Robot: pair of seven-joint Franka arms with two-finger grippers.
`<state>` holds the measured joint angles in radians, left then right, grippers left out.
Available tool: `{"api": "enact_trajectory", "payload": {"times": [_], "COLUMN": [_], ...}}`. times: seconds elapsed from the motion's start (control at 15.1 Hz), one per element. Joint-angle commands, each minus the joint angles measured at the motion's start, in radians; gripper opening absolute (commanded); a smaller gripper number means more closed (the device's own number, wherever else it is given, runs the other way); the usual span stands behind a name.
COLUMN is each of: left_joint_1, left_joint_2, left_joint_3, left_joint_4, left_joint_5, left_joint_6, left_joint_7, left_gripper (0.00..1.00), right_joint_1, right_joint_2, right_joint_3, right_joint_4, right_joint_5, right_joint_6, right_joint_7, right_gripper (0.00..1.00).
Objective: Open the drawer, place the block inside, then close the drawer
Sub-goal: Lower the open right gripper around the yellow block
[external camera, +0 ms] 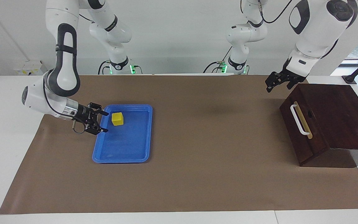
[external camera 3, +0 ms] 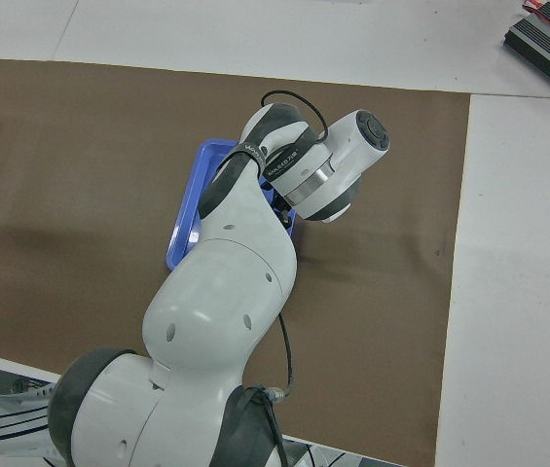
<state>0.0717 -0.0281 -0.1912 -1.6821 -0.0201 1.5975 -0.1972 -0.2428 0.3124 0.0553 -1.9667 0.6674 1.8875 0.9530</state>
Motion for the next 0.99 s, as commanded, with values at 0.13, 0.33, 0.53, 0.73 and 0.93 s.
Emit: {"api": "enact_trajectory", "payload": {"times": [0.13, 0.33, 0.53, 0.73, 0.93], "left_joint_1": [0.002, 0.002, 0.002, 0.002, 0.002], "left_joint_2": [-0.026, -0.026, -0.026, -0.026, -0.026], "left_joint_3": [0.004, 0.004, 0.004, 0.004, 0.004], "left_joint_4": [-0.025, -0.025, -0.025, -0.024, -0.025], "left_joint_5": [-0.012, -0.012, -0.012, -0.012, -0.012], "left_joint_6": [0.006, 0.006, 0.006, 0.006, 0.006], "left_joint_7": [-0.008, -0.008, -0.008, -0.007, -0.008], "left_gripper": [1.00, 1.00, 1.00, 1.00, 1.00], "right_joint_1": [-0.016, -0.041, -0.039, -0.041, -0.042], "right_joint_2": [0.033, 0.025, 0.021, 0.014, 0.005], "right_joint_3": [0.012, 0.011, 0.009, 0.009, 0.009], "right_joint_4": [0.019, 0.009, -0.011, -0.035, -0.073], "right_joint_5": [0.049, 0.049, 0.049, 0.052, 0.052], "right_joint_6": [-0.053, -0.105, -0.104, -0.096, -0.085], "right_joint_7": [-0.049, -0.135, -0.192, -0.206, -0.240], "right_gripper": [1.00, 1.00, 1.00, 1.00, 1.00]}}
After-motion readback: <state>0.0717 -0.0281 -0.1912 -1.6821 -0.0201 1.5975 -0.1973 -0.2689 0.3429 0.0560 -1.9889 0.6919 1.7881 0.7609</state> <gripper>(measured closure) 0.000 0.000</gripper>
